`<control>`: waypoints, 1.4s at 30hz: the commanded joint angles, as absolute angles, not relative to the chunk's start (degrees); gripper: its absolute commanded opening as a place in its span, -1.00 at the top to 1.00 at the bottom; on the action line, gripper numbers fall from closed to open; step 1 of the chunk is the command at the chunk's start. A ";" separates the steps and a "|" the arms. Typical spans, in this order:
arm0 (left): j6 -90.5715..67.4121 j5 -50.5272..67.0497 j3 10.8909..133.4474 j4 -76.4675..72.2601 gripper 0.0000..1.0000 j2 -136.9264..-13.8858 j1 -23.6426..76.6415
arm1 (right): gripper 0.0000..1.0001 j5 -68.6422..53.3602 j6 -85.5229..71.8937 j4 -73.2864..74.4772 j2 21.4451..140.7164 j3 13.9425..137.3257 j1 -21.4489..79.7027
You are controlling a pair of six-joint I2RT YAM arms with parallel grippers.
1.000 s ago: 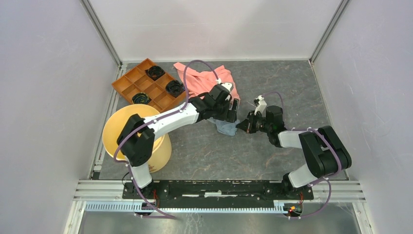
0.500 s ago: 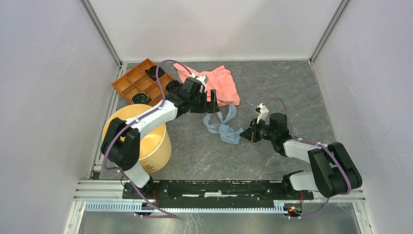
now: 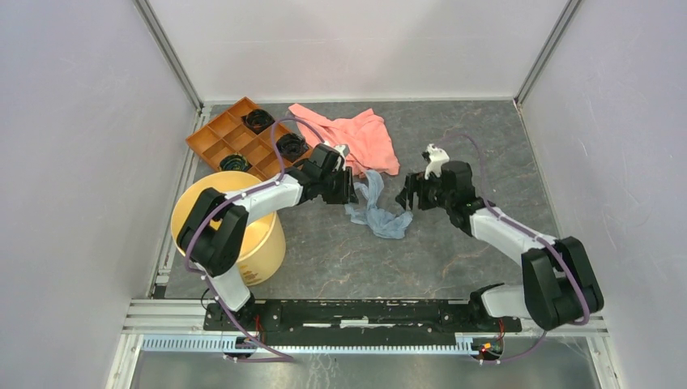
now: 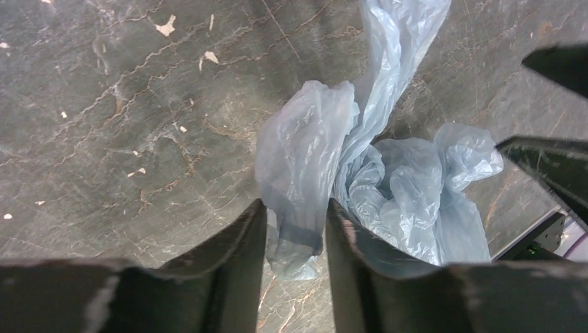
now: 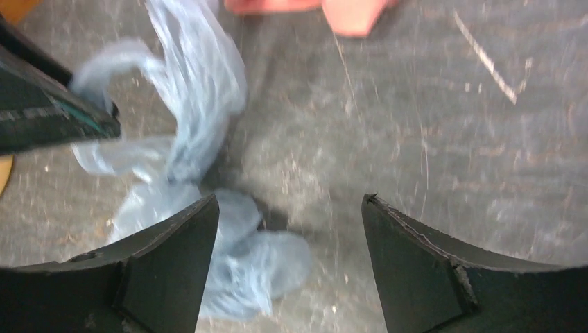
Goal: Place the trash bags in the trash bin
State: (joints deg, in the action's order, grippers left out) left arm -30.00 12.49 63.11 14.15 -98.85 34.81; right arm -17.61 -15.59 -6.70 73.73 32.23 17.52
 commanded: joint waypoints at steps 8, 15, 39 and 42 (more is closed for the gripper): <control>-29.97 11.56 61.93 10.06 0.67 -96.68 37.68 | -0.63 -9.60 -16.29 -10.22 88.92 49.16 26.38; -30.12 11.55 61.27 9.69 0.85 -95.59 38.01 | -0.56 -2.64 -19.82 -16.23 94.35 50.65 28.21; -30.25 -0.58 84.65 11.08 0.96 -67.73 38.40 | 0.99 -8.34 -0.76 -4.29 59.31 72.11 30.51; -33.21 -8.13 75.02 16.66 0.96 -65.38 38.36 | 0.99 -2.76 -3.01 -9.10 53.55 54.90 30.42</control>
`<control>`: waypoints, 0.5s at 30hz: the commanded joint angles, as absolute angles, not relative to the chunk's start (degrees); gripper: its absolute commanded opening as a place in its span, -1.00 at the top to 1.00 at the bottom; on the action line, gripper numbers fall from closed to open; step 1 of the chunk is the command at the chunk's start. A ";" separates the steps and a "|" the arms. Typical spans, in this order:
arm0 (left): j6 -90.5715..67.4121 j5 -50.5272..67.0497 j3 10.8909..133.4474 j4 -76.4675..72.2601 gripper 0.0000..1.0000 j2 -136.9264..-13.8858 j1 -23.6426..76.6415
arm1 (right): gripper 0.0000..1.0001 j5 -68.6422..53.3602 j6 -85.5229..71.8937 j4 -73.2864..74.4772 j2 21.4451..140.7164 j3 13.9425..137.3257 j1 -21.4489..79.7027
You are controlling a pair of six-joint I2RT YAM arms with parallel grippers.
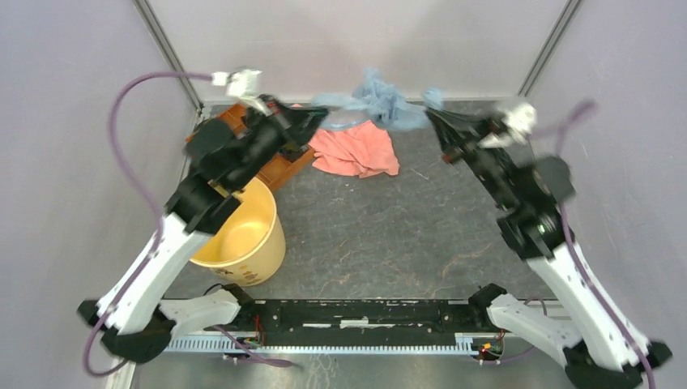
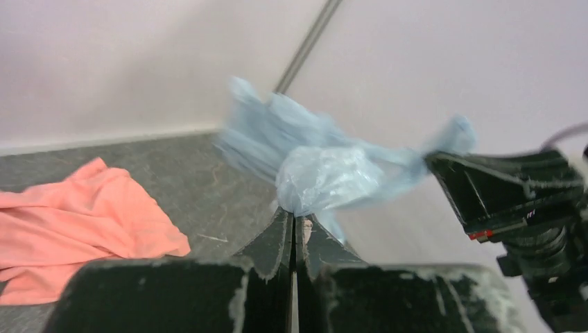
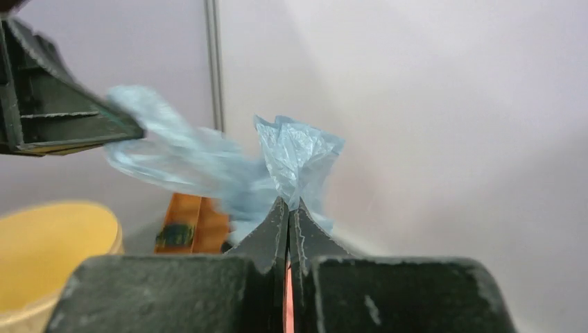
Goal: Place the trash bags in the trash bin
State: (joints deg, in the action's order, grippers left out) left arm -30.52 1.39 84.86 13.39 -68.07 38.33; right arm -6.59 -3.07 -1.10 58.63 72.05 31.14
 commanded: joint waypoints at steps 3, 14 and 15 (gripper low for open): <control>-35.03 -8.63 65.01 21.46 0.96 -66.90 37.98 | 0.99 -5.12 -7.60 -4.22 58.12 43.70 30.41; -27.85 11.85 90.68 18.30 0.96 -67.92 38.47 | 0.99 -8.56 -0.46 9.50 58.97 75.44 32.07; -29.32 13.91 89.46 14.21 0.96 -65.78 38.98 | 0.99 -9.94 0.74 6.22 56.72 73.47 32.32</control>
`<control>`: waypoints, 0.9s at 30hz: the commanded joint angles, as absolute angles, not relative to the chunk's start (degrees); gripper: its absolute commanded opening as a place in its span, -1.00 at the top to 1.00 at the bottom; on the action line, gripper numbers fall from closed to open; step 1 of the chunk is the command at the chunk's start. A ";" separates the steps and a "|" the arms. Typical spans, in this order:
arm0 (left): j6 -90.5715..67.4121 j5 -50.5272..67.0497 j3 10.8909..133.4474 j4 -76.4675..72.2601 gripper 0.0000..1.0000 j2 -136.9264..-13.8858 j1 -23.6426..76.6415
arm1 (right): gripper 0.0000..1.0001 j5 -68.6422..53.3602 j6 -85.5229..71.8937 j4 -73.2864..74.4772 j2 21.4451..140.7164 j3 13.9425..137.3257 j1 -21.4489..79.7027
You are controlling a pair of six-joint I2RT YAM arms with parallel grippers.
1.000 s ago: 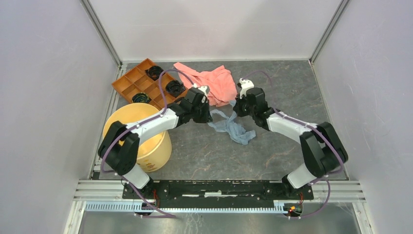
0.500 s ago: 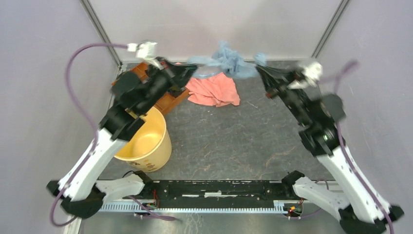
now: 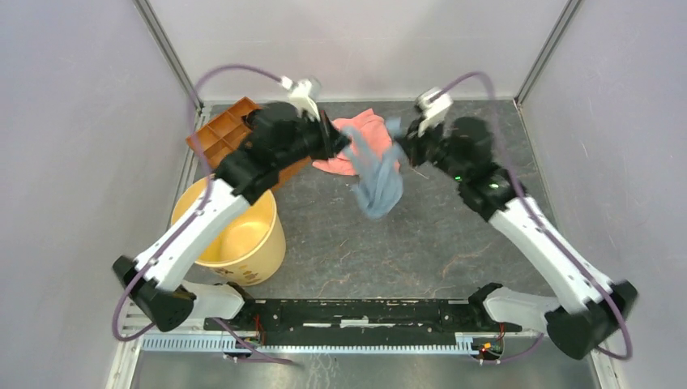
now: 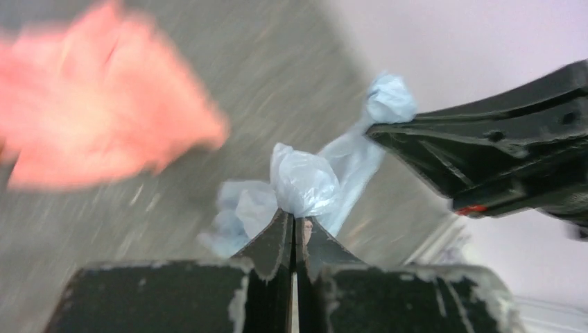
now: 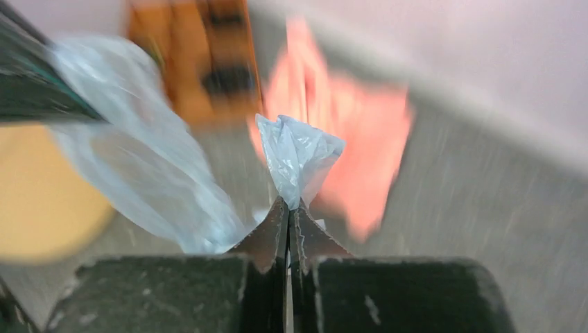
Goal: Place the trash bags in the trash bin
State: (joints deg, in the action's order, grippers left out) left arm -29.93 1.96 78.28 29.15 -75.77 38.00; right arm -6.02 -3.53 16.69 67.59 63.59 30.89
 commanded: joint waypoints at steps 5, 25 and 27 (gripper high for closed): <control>-35.69 -9.56 69.69 15.35 0.96 -58.28 39.41 | 0.99 -2.73 -5.08 -4.83 44.92 46.80 32.34; -34.63 -3.66 67.01 0.46 0.96 -56.06 41.92 | 0.99 -10.92 -4.78 -13.46 40.75 47.47 32.03; -38.92 -15.16 61.95 13.73 0.96 -57.89 41.46 | 0.99 -4.77 -9.04 -12.11 41.53 35.93 31.86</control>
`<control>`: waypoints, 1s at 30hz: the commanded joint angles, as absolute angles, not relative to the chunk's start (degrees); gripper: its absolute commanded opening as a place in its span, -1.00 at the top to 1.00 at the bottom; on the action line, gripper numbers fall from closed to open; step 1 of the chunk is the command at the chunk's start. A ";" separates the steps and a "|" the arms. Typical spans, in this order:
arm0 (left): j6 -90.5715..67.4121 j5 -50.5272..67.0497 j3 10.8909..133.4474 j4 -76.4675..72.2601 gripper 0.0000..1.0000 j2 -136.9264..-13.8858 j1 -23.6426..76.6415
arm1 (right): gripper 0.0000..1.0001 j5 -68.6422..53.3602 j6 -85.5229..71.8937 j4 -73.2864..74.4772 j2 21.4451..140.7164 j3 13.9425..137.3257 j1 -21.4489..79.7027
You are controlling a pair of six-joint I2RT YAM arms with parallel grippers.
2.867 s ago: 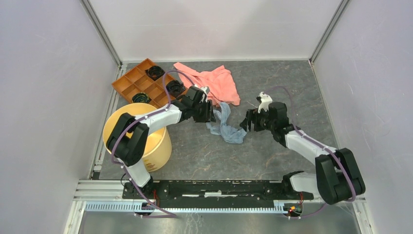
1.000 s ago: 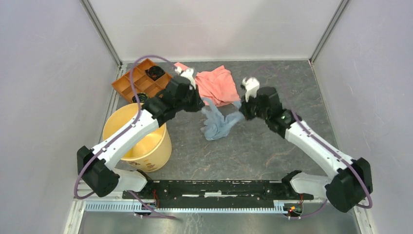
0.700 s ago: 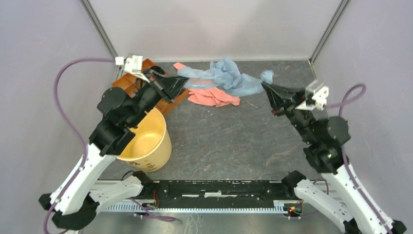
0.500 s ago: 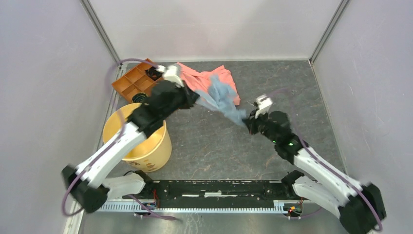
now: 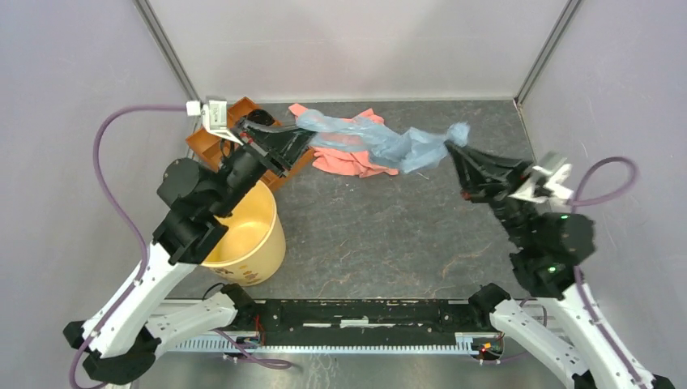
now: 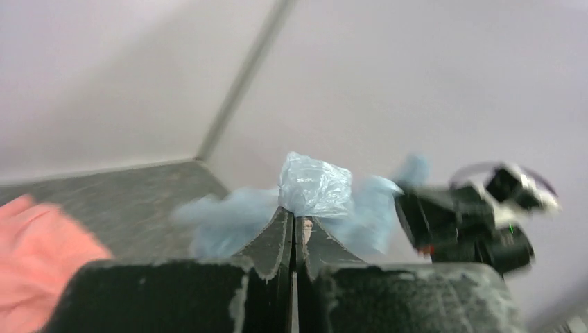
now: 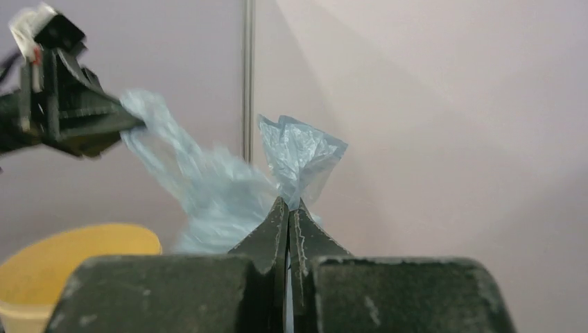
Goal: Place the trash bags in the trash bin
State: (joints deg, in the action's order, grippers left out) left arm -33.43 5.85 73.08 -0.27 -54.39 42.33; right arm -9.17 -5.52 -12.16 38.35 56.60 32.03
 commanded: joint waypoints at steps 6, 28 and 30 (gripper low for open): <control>-34.48 -7.33 58.54 21.07 0.96 -64.44 39.10 | 1.00 -15.16 -14.69 -3.81 56.06 31.20 31.47; -29.52 2.87 59.86 6.39 0.96 -57.28 39.48 | 0.69 -2.39 -9.55 1.75 43.41 29.91 31.44; -29.84 4.70 60.53 8.63 0.96 -60.43 39.47 | 0.55 -0.93 -9.90 5.39 45.66 29.28 31.44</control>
